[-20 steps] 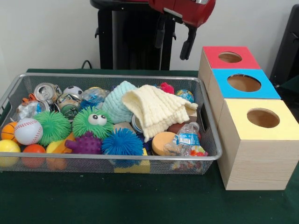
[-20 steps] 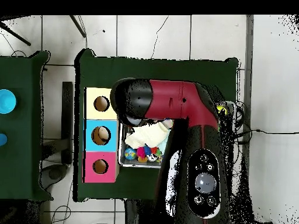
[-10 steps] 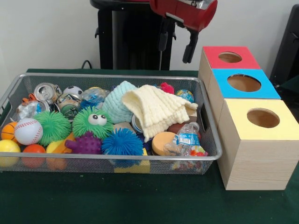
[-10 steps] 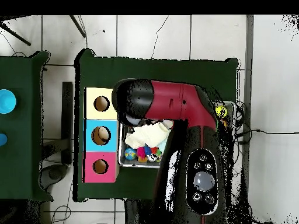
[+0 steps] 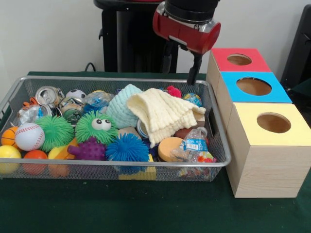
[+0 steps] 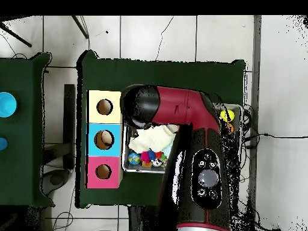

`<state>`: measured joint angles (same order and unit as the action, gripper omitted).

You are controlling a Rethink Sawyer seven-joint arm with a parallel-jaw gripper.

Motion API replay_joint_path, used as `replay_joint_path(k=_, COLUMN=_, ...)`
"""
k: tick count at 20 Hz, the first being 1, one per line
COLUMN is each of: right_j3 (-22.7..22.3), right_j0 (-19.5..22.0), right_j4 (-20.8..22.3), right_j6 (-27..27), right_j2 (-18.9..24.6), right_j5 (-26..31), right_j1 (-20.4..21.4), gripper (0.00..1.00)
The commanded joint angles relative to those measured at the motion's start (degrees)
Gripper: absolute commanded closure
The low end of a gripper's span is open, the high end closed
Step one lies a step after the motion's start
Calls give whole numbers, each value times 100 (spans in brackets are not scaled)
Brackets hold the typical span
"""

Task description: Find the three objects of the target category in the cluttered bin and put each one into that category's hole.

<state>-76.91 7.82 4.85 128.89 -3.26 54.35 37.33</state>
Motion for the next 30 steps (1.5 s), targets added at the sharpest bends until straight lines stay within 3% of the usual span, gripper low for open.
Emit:
replay_joint_path(k=1, right_j3=-705, right_j0=-91, right_j4=-182, right_j6=1176, right_j2=-53, right_j5=-373, right_j1=-277, gripper=0)
replay_joint_path(k=3, right_j3=-631, right_j0=-216, right_j4=-174, right_j6=1274, right_j2=-133, right_j5=-263, right_j1=-296, gripper=0)
replay_joint_path(k=10, right_j3=-467, right_j0=-416, right_j4=-389, right_j6=1539, right_j2=-93, right_j5=-693, right_j1=-783, gripper=0)
replay_joint_path(k=18, right_j3=-235, right_j0=-571, right_j4=-530, right_j6=1376, right_j2=-220, right_j5=-544, right_j1=-948, gripper=0)
replay_joint_path(k=30, right_j3=637, right_j0=116, right_j4=-623, right_j6=166, right_j2=333, right_j5=-350, right_j1=-1821, gripper=0)
